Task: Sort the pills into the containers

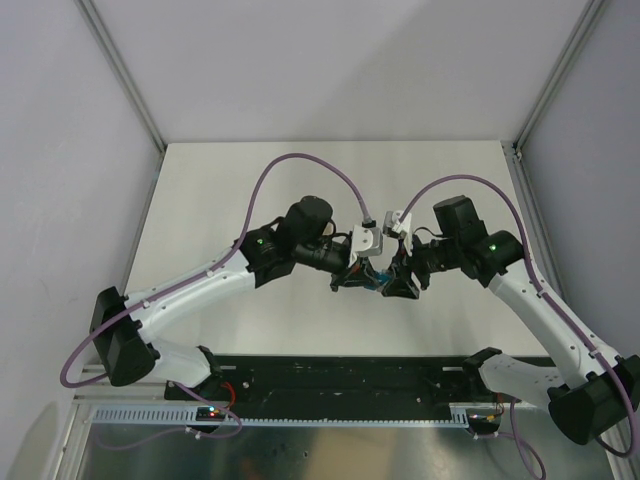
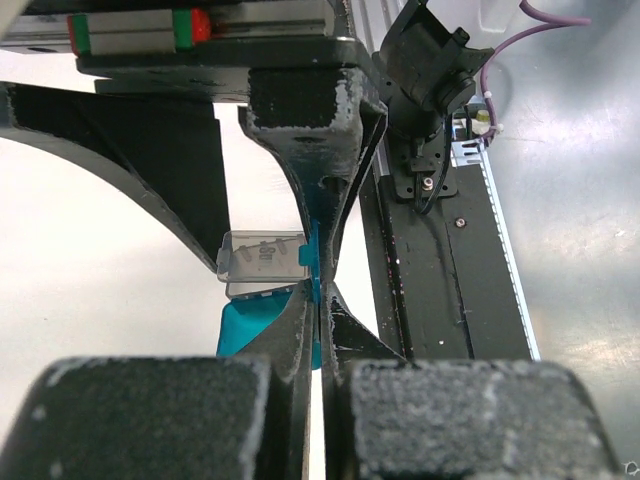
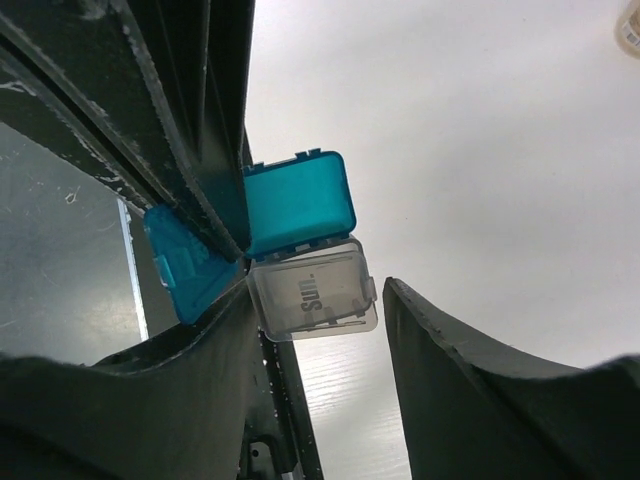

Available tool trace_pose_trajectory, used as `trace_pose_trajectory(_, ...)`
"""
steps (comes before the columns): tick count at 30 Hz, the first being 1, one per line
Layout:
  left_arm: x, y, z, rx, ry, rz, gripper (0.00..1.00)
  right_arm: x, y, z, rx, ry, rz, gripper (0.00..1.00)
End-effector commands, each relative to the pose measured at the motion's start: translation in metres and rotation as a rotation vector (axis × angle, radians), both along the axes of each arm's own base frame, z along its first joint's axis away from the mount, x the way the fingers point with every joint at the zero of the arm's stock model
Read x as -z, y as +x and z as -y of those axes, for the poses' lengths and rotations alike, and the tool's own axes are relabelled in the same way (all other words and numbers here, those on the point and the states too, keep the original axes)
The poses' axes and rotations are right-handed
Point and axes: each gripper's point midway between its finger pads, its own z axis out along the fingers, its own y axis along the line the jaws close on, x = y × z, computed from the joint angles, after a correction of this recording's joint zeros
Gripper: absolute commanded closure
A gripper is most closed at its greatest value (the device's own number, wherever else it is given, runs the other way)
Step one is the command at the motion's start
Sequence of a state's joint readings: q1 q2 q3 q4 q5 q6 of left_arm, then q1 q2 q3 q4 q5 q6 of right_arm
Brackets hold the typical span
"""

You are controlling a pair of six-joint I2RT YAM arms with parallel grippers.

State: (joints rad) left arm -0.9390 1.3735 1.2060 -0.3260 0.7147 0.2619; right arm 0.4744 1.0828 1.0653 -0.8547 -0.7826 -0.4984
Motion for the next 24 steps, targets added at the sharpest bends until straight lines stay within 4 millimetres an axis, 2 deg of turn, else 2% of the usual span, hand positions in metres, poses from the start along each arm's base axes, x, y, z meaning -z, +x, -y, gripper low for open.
trace_pose_trajectory(1, -0.0165, -0.0066, -0.0022, 0.029, -0.050, 0.002, 1.00, -0.0137, 0.0017, -0.0053, -0.029, 0.056, 0.055, 0.45)
trace_pose_trajectory(5, -0.0208, -0.0078, -0.0022, 0.032, -0.062, 0.001, 1.00, -0.0148, -0.0001, -0.0066, -0.039, 0.066, 0.051, 0.57)
trace_pose_trajectory(11, -0.0209, -0.0087, -0.0018, 0.035, -0.065, -0.004, 1.00, -0.0160, -0.0023, -0.0074, -0.050, 0.074, 0.046, 0.80)
trace_pose_trajectory(16, -0.0197, -0.0078, -0.0011, 0.032, -0.063, -0.003, 0.99, -0.0176, -0.0039, -0.0059, -0.049, 0.073, 0.056, 0.93)
trace_pose_trajectory(19, -0.0187, -0.0050, -0.0003, 0.020, -0.058, -0.002, 0.90, -0.0188, -0.0043, -0.0050, -0.044, 0.073, 0.063, 0.97)
trace_pose_trajectory(24, -0.0184, 0.0008, 0.0029, 0.000, -0.052, 0.002, 0.58, -0.0192, -0.0059, -0.0040, -0.043, 0.070, 0.064, 1.00)
